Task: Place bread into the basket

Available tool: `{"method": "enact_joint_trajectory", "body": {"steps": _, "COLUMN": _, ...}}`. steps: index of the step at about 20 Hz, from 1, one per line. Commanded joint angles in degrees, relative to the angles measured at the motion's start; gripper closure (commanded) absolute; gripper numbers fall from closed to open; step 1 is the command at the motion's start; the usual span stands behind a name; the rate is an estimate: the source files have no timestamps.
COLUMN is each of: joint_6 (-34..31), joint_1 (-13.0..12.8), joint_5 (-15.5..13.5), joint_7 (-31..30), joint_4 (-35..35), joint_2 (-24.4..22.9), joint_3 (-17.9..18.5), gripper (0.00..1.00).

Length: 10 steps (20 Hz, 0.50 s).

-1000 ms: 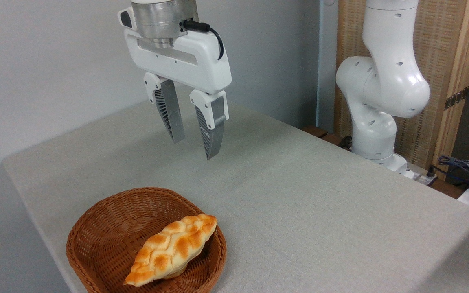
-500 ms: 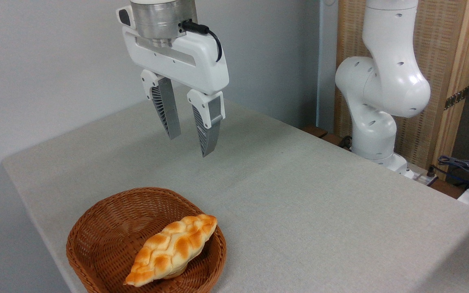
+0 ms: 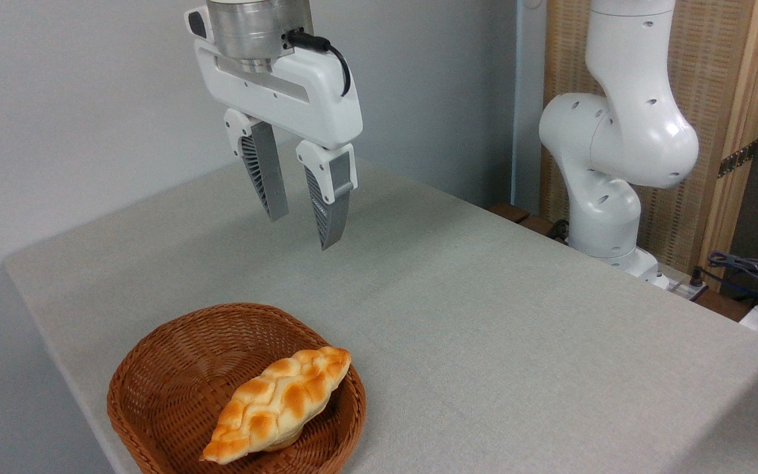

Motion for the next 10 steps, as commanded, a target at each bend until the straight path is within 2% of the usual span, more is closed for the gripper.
{"method": "enact_joint_trajectory", "body": {"steps": 1, "joint_6": 1.2, "joint_1": 0.5, "joint_5": -0.4, "joint_7": 0.5, "joint_4": 0.4, "joint_2": -0.2, "joint_3": -0.2, "gripper": 0.00}}
{"method": "enact_joint_trajectory", "body": {"steps": 5, "joint_6": 1.2, "joint_1": 0.5, "joint_5": -0.4, "joint_7": 3.3, "joint_4": 0.4, "joint_2": -0.2, "joint_3": -0.2, "gripper": 0.00}}
{"method": "enact_joint_trajectory", "body": {"steps": 10, "joint_6": 1.1, "joint_1": 0.6, "joint_5": -0.4, "joint_7": 3.6, "joint_4": 0.4, "joint_2": -0.1, "joint_3": -0.1, "gripper": 0.00}}
